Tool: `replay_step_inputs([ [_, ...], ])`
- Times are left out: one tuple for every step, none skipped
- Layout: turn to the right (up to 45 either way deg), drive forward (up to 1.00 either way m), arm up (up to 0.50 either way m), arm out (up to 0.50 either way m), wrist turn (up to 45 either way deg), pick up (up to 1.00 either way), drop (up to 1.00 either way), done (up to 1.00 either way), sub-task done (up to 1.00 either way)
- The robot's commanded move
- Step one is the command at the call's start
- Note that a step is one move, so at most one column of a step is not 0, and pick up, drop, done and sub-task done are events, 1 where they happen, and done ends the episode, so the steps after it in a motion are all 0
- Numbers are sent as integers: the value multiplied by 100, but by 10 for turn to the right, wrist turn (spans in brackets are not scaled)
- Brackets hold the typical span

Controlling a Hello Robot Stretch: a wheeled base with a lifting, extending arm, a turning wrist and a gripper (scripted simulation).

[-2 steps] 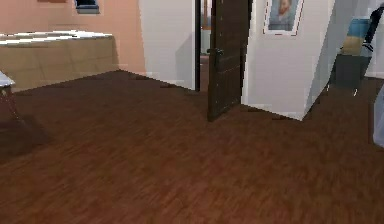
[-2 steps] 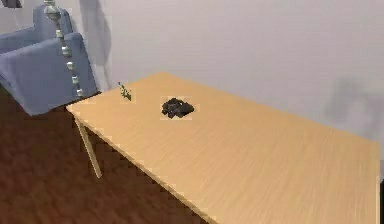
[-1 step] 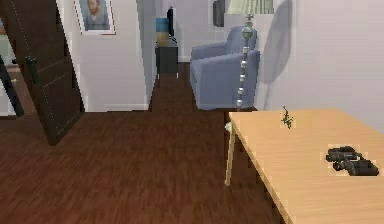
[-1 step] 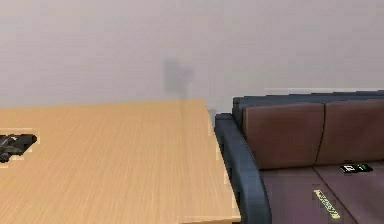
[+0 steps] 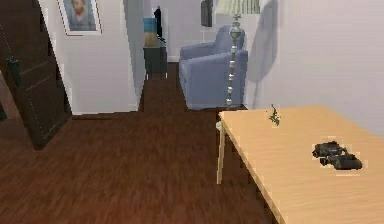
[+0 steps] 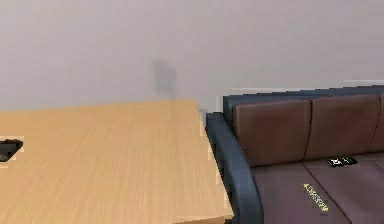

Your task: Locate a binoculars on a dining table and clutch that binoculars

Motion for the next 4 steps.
replay_step_inputs([
  [0,100,0,0,0,0,0,0,0],
  [0,0,50,0,0,0,0,0,0],
  [0,0,34,0,0,0,0,0,0],
  [0,0,0,32,0,0,0,0,0],
])
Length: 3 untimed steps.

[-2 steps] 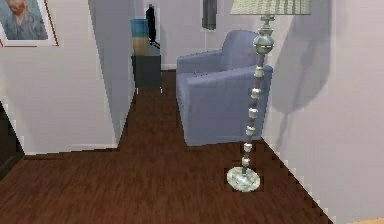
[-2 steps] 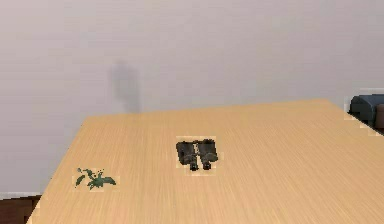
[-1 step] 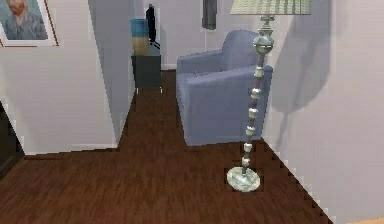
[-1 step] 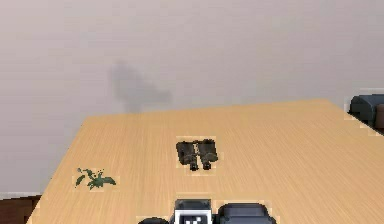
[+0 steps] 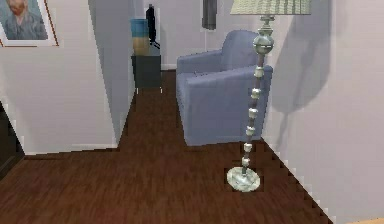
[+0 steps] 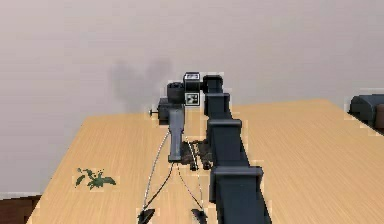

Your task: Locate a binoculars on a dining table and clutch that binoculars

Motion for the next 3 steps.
replay_step_inputs([
  [0,0,0,0,450,0,0,0,0],
  [0,0,0,0,450,0,0,0,0],
  [0,0,0,0,450,0,0,0,0],
])
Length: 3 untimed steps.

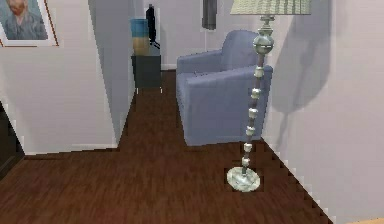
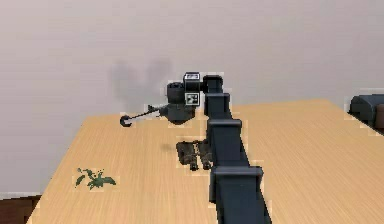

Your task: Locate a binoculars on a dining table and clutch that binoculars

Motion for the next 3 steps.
replay_step_inputs([
  [0,0,0,0,450,0,0,0,0],
  [0,0,0,0,60,0,0,0,0],
  [0,0,-30,0,0,0,0,0,0],
])
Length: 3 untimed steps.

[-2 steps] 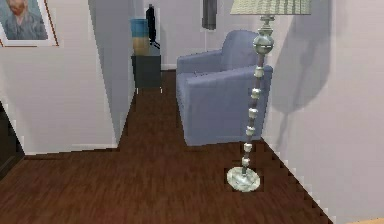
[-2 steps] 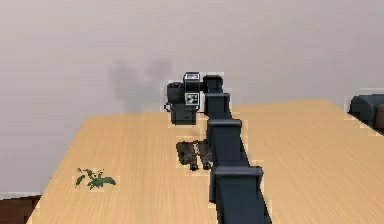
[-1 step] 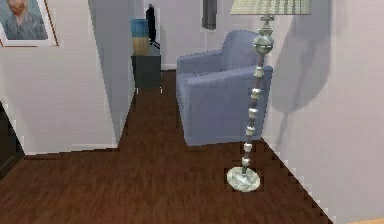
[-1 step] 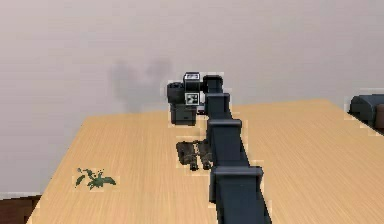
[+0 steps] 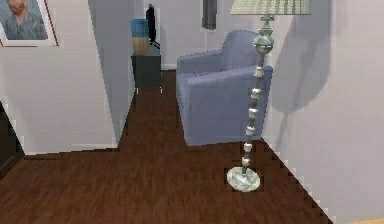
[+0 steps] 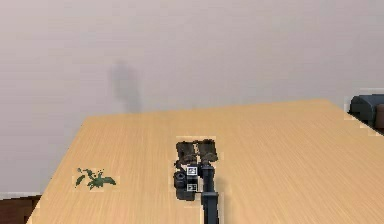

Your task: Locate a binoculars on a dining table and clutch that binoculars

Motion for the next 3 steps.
replay_step_inputs([
  [0,0,0,0,0,100,0,0,0],
  [0,0,10,0,0,0,0,0,0],
  [0,0,0,0,0,0,0,100,0],
])
